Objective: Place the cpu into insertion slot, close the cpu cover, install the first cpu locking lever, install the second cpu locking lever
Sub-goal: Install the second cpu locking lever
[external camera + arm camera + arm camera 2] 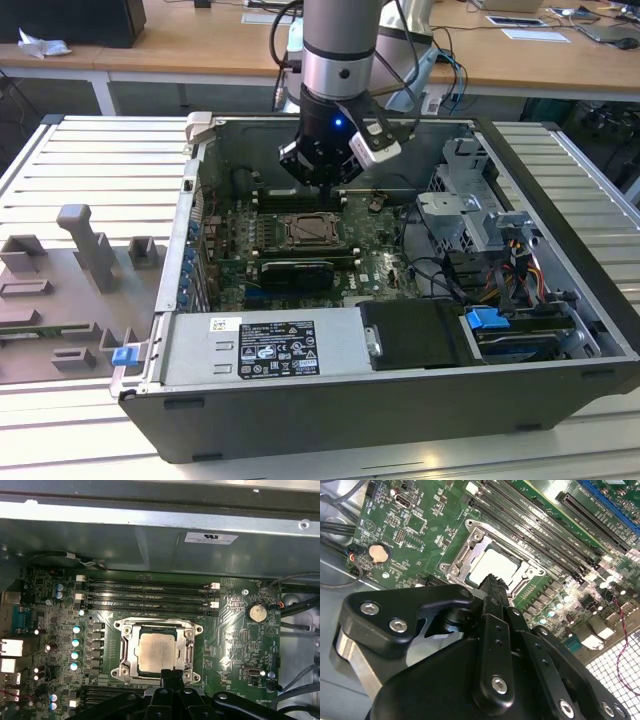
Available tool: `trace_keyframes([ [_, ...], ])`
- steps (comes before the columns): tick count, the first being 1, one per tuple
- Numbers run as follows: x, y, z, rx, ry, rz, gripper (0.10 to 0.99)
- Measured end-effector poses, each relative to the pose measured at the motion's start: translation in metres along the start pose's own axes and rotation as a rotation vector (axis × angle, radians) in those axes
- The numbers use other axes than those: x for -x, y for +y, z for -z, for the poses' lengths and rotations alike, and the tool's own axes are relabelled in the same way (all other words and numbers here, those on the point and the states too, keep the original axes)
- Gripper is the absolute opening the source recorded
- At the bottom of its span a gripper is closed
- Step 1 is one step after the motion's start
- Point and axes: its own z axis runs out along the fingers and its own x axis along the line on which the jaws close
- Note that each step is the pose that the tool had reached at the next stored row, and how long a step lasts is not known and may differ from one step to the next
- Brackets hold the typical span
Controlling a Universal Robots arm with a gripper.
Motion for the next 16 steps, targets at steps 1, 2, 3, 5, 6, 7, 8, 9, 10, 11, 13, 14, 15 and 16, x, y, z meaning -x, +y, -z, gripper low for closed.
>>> trace_keyframes([
  [1, -0.0001, -0.0011, -0.0008, 0.002, 0.0008, 0.0, 0.106],
  [2, -0.0002, -0.0033, -0.0019, 0.003, 0.0016, 0.0, 0.106],
  [3, -0.0003, -0.0063, -0.003, 0.004, 0.0024, 0.0, 0.106],
  [5, -0.0006, -0.0114, -0.0049, 0.005, 0.0032, 0.0, 0.106],
  [6, -0.0007, -0.0124, -0.0056, 0.005, 0.0033, 0.0, 0.106],
  [7, -0.0007, -0.0131, -0.0062, 0.005, 0.0033, 0.0, 0.106],
  [8, -0.0008, -0.0137, -0.007, 0.005, 0.0034, 0.0, 0.106],
  [9, -0.0008, -0.0141, -0.0074, 0.005, 0.0034, 0.0, 0.106],
  [10, -0.0009, -0.0144, -0.0078, 0.005, 0.0034, 0.0, 0.106],
  [11, -0.0009, -0.0145, -0.0079, 0.005, 0.0035, 0.0, 0.106],
  [13, -0.0008, -0.0146, -0.0079, 0.005, 0.0035, 0.0, 0.106],
  [14, -0.0009, -0.0146, -0.008, 0.005, 0.0034, 0.0, 0.106],
  [15, -0.0009, -0.0147, -0.0081, 0.005, 0.0034, 0.0, 0.106],
  [16, -0.0009, -0.0148, -0.0081, 0.005, 0.0034, 0.0, 0.106],
])
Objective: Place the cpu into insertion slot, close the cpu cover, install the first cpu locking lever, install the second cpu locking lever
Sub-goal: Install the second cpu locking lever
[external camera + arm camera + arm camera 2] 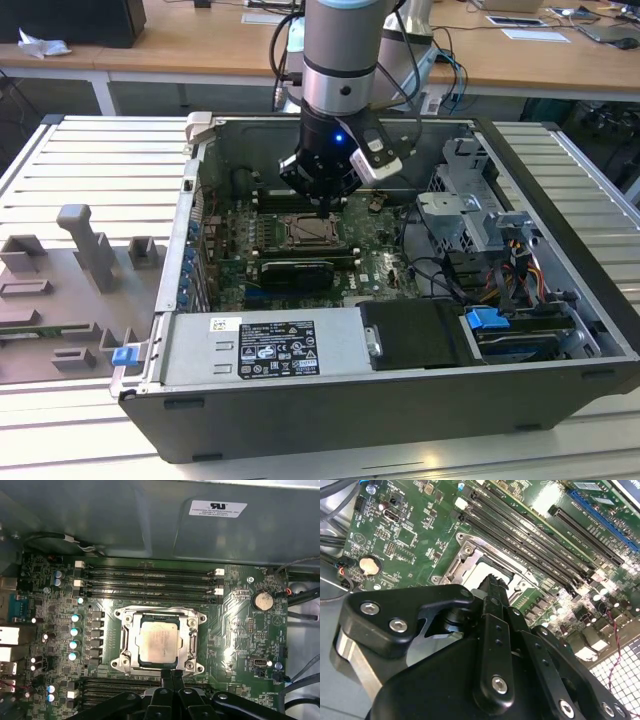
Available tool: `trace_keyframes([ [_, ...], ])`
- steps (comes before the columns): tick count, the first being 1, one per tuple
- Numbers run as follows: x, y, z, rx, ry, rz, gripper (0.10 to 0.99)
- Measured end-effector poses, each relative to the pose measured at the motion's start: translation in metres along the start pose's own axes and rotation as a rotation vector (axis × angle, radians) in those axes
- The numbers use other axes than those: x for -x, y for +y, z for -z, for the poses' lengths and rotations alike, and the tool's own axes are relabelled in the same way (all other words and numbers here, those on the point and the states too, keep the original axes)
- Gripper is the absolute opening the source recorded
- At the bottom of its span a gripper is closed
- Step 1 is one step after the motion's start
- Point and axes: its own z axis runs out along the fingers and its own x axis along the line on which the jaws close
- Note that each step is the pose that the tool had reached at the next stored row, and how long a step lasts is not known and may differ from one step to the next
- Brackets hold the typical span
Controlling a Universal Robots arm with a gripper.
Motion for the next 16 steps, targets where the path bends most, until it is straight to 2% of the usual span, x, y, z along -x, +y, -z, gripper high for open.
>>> trace_keyframes([
  [5, -0.0005, -0.0042, 0.0001, 0.0, 0.0, 0.0, 0.106],
  [11, -0.0006, -0.0056, 0.0002, 0.0, 0.0001, 0.0, 0.106],
  [16, -0.0008, -0.0091, -0.0023, 0.002, 0.0023, 0.0, 0.106],
])
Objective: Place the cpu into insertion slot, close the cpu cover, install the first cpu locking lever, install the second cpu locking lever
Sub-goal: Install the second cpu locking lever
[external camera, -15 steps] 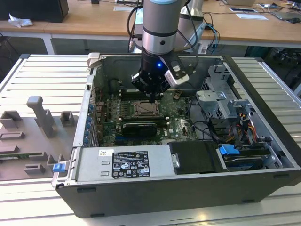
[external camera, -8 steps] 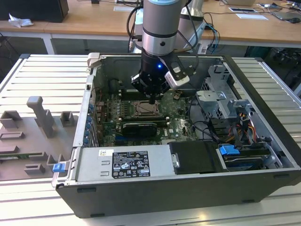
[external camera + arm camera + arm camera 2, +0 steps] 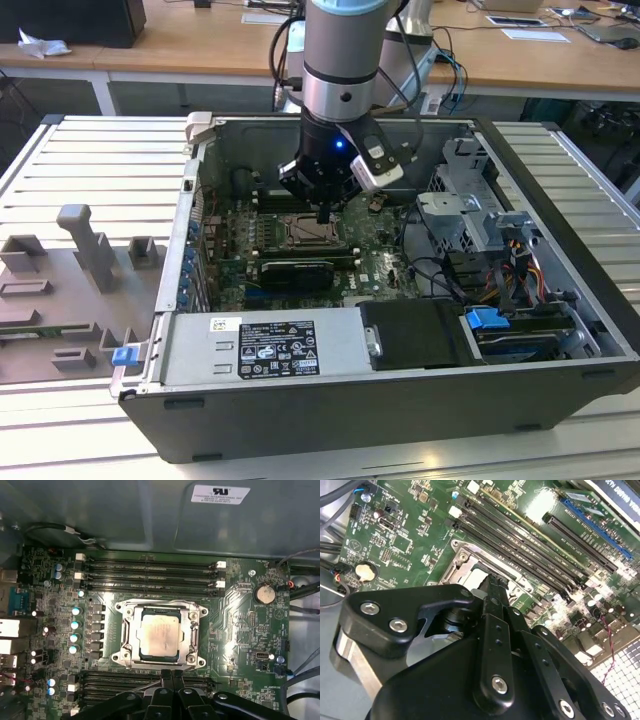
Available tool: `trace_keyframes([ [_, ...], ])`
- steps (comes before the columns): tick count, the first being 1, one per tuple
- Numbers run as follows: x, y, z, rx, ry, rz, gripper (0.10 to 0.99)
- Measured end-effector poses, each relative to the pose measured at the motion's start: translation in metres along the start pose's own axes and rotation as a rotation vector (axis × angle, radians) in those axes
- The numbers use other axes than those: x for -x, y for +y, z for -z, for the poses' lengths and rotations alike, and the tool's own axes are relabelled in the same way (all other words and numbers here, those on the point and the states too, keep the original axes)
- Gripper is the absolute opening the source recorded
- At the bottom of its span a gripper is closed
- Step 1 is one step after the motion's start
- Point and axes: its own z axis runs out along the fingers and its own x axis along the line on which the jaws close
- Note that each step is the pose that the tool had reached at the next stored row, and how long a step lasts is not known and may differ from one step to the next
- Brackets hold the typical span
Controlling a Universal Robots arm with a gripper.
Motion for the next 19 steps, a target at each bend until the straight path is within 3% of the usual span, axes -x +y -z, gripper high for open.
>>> trace_keyframes([
  [11, -0.0103, -0.0057, -0.0123, 0.001, 0.0003, 0.0, 0.106],
  [16, -0.0231, -0.0068, -0.0151, 0.001, 0.0002, 0.0, 0.106],
  [19, -0.0255, -0.0097, -0.0178, 0.002, 0.0003, 0.0, 0.106],
])
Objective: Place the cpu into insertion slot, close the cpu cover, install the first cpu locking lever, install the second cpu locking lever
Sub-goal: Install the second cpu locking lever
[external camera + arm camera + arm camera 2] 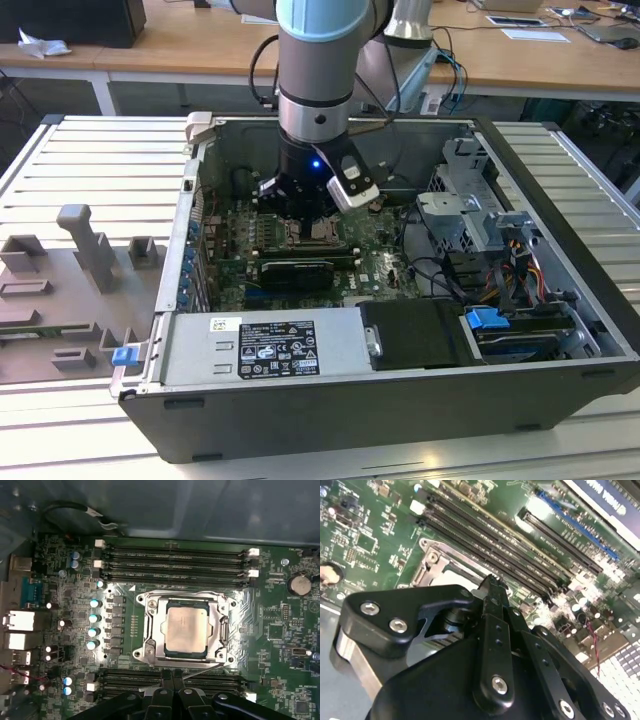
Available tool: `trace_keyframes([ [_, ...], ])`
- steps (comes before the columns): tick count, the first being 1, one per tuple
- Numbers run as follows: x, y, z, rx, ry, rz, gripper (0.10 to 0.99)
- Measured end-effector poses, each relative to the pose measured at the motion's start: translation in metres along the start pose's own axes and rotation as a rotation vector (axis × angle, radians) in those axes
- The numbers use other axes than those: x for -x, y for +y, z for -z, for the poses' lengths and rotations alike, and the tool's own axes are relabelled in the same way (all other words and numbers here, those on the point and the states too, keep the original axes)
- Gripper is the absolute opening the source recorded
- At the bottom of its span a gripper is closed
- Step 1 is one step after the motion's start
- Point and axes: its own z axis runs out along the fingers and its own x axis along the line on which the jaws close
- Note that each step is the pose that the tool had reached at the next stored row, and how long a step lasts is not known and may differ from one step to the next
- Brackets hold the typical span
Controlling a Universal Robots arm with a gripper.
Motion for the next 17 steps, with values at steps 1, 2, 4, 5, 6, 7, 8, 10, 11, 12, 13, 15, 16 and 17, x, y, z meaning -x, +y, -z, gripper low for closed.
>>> trace_keyframes([
  [1, -0.0004, -0.001, -0.0005, 0.004, -0.0002, 0.0, 0.106],
  [2, -0.0011, -0.0023, -0.0007, 0.014, -0.0007, 0.0, 0.106],
  [4, -0.005, -0.0061, -0.0022, 0.044, -0.0024, 0.0, 0.106],
  [5, -0.0055, -0.0065, -0.0037, 0.047, -0.0027, 0.0, 0.106],
  [6, -0.0059, -0.0067, -0.0059, 0.049, -0.0027, 0.0, 0.106],
  [7, -0.006, -0.0069, -0.0091, 0.05, -0.0029, 0.0, 0.106],
  [8, -0.006, -0.007, -0.0118, 0.051, -0.0029, 0.0, 0.106],
  [10, -0.0061, -0.0073, -0.0153, 0.052, -0.0028, 0.0, 0.106],
  [11, -0.0061, -0.0074, -0.0161, 0.056, -0.003, 0.0, 0.106],
  [12, -0.0063, -0.0073, -0.0163, 0.064, -0.0036, 0.0, 0.106],
  [13, -0.0063, -0.0077, -0.0163, 0.065, -0.0035, 0.0, 0.106],
  [15, -0.0064, -0.0096, -0.0162, 0.065, -0.0035, 0.0, 0.106],
  [16, -0.0065, -0.0111, -0.0161, 0.066, -0.0036, 0.0, 0.106],
  [17, -0.0066, -0.0123, -0.016, 0.069, -0.0038, 0.0, 0.106],
])
